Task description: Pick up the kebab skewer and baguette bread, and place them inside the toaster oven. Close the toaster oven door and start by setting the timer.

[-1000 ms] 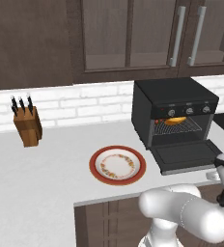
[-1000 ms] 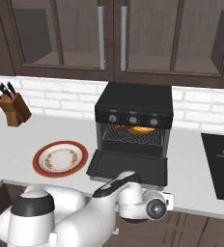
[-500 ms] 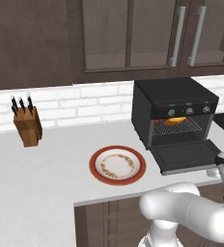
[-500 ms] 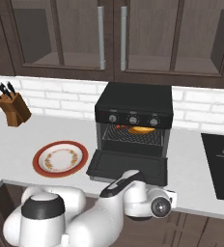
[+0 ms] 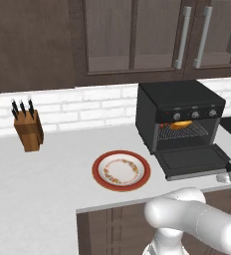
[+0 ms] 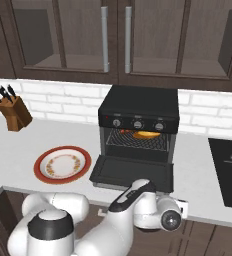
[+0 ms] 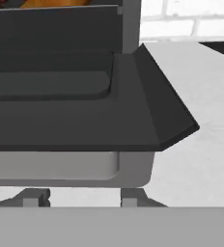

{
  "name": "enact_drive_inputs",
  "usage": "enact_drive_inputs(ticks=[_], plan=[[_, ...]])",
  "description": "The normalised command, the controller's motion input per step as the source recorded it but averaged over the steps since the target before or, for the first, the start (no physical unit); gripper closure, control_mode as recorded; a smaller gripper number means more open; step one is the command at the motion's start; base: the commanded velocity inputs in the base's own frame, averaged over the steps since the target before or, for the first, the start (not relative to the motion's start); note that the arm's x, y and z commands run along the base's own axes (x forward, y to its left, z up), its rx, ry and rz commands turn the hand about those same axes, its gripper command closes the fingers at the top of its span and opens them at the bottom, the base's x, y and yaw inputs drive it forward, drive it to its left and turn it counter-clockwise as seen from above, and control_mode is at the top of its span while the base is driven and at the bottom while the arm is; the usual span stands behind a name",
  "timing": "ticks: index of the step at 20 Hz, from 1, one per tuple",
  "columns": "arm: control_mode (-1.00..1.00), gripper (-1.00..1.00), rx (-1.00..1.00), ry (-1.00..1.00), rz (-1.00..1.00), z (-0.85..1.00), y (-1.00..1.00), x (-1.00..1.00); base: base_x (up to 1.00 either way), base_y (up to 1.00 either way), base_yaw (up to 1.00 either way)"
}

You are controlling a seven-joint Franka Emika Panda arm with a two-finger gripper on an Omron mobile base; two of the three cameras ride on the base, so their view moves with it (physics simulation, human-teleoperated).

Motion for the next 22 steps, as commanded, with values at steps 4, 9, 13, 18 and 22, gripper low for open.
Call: enact_drive_inputs(ticks=[4, 9, 13, 18, 22], plan=[[-1.00, -1.00, 0.00, -0.09, 0.00, 0.21, 0.12, 0.32, 0.00, 0.00, 0.00], [-1.00, -1.00, 0.00, -0.10, 0.00, 0.26, 0.21, 0.27, 0.00, 0.00, 0.00], [-1.00, -1.00, 0.00, -0.09, 0.00, 0.31, 0.17, 0.25, 0.00, 0.00, 0.00], [-1.00, -1.00, 0.00, -0.10, 0.00, 0.37, 0.09, 0.27, 0.00, 0.00, 0.00], [-1.00, -1.00, 0.00, -0.14, 0.00, 0.46, 0.06, 0.23, 0.00, 0.00, 0.00]])
